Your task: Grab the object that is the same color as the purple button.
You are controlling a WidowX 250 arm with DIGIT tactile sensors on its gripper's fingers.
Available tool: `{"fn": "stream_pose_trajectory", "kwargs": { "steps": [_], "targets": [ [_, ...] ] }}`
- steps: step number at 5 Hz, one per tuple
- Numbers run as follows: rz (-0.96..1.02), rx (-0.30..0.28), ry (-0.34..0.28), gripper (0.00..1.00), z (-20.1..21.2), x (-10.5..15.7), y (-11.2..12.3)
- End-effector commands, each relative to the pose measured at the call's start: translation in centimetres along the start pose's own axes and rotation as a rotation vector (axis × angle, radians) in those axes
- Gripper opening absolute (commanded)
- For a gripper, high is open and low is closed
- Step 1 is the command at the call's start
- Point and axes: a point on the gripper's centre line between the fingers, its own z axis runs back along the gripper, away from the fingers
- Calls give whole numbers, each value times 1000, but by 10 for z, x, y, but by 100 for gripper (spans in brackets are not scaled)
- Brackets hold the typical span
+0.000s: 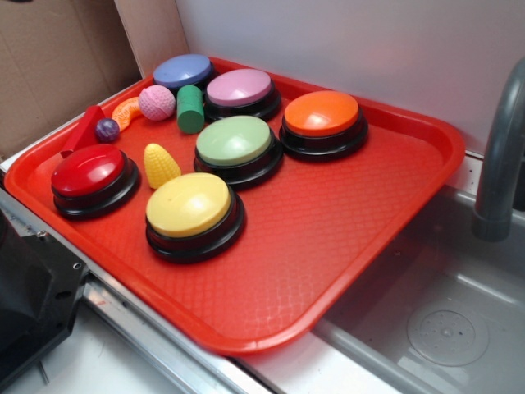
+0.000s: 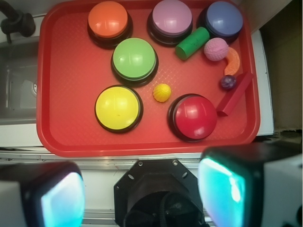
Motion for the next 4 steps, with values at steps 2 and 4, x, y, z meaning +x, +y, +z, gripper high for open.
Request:
{"fn": "stream_pose_trajectory", "kwargs": {
  "steps": [2, 4],
  "targets": [
    [-41, 0, -1, 100, -21, 13, 22],
    [-117, 22, -5, 100, -62, 41, 78]
  ]
}}
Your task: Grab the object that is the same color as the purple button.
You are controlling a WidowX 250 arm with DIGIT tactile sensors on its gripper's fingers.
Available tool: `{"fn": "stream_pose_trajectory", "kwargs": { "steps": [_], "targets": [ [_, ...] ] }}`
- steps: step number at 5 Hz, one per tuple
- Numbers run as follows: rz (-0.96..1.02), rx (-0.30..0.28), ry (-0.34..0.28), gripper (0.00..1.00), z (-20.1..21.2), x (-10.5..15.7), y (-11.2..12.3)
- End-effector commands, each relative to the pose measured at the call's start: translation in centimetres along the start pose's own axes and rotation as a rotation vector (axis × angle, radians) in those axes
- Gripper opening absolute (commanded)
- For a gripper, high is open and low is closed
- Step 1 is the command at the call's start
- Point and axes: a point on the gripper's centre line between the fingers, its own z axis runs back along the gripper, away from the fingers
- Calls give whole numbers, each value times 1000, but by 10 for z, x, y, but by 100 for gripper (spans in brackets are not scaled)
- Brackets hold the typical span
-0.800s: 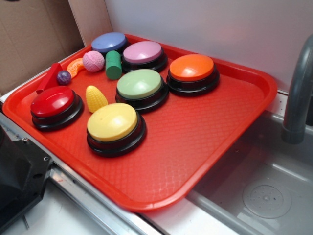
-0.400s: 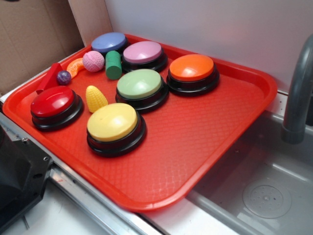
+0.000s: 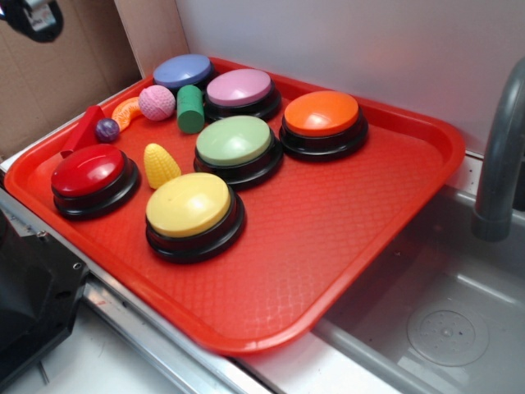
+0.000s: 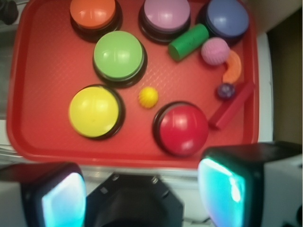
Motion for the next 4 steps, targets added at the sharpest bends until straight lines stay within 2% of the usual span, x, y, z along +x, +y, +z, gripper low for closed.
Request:
{"fn": "stream_pose_trajectory", "kwargs": {
  "steps": [1, 2, 3, 4],
  "targets": [
    [-54, 2, -11, 100, -40, 29, 59],
    [-69, 27, 2, 100, -55, 38, 77],
    [-87, 58, 32, 100, -83, 52, 101],
    [-87, 71, 75, 100, -103, 61, 113]
  ]
}}
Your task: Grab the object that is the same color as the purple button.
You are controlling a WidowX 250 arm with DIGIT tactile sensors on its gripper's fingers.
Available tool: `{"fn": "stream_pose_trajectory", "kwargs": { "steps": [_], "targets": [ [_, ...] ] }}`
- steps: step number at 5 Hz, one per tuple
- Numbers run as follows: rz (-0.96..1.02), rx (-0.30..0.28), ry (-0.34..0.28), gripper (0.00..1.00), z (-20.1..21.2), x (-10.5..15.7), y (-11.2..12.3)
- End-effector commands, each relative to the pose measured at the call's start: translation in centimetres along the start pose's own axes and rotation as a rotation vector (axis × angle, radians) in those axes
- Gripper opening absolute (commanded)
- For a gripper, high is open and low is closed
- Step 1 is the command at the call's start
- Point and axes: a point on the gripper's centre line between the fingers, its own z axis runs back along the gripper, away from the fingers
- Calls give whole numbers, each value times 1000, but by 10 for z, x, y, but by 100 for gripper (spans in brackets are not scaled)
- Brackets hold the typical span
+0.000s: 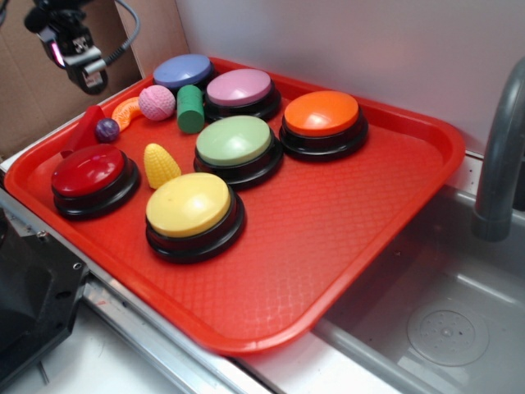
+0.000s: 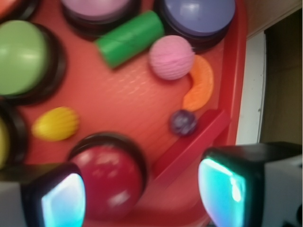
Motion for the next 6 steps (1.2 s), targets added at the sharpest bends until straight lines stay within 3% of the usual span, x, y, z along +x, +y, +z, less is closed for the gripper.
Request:
{"fn": "stream_pose_trajectory", "kwargs": {
  "steps": [1, 6],
  "targets": [
    [-3, 60, 25, 100, -21, 23, 27],
    [-67, 11, 82, 99, -77, 29, 35]
  ]
}}
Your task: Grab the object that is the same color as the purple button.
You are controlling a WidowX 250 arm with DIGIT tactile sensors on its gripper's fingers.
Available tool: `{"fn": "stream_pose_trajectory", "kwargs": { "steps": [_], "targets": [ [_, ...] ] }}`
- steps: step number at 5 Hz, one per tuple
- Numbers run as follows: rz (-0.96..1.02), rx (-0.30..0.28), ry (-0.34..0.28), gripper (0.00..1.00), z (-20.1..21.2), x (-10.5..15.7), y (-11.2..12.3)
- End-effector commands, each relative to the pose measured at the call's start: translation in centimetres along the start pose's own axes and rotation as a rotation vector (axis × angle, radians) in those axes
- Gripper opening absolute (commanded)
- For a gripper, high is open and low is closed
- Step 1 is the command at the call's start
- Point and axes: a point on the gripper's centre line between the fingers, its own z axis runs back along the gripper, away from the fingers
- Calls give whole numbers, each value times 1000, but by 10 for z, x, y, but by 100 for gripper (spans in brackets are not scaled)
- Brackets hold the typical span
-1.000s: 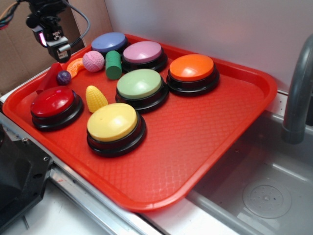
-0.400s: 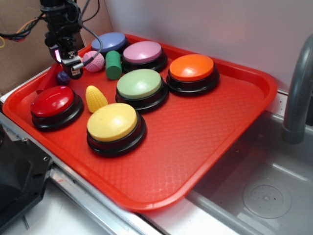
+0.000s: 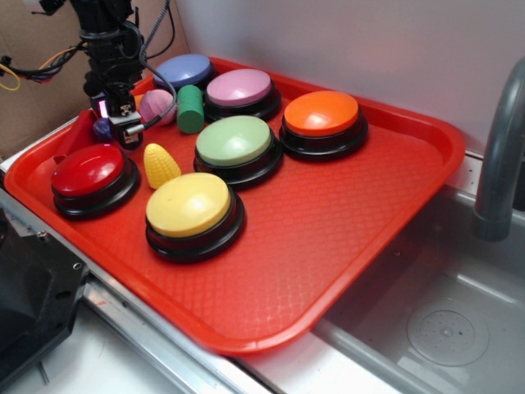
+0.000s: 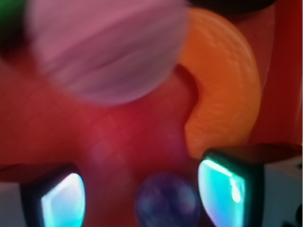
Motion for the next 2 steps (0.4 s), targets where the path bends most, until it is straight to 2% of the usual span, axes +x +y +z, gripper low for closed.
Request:
{"fn": "stream_pose_trajectory", "kwargs": {
  "steps": [1, 2],
  "targets": [
    [10, 5, -26, 0, 7, -6, 14],
    [41, -9, -17, 0, 5, -11, 17]
  ]
}}
